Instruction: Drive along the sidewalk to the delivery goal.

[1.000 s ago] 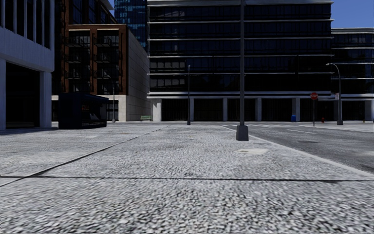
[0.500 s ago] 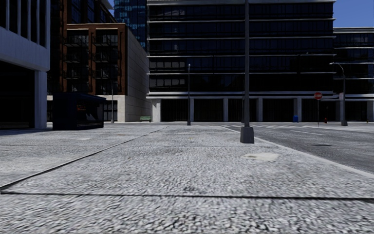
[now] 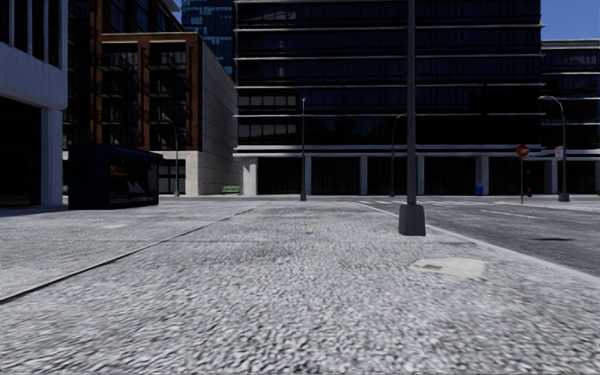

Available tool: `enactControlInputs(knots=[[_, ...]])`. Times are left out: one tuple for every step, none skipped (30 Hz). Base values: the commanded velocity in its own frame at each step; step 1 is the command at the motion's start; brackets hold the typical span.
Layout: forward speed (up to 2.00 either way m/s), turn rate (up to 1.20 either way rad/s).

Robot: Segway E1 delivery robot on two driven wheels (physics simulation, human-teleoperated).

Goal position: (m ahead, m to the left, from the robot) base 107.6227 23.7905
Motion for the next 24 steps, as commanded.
enactControlInputs(knots=[[1.75,0.0],[1.75,0.0],[1.75,0.0],[1.75,0.0],[1.76,0.0],[1.76,0.0],[1.76,0.0],[1.76,0.0],[1.76,0.0],[1.76,0.0],[1.77,0.0],[1.77,0.0],[1.77,0.0],[1.77,0.0],[1.77,0.0],[1.78,0.0],[1.79,0.0],[1.79,0.0],[1.81,0.0],[1.82,0.0],[1.83,0.0],[1.83,0.0],[1.84,0.0],[1.86,0.0]])
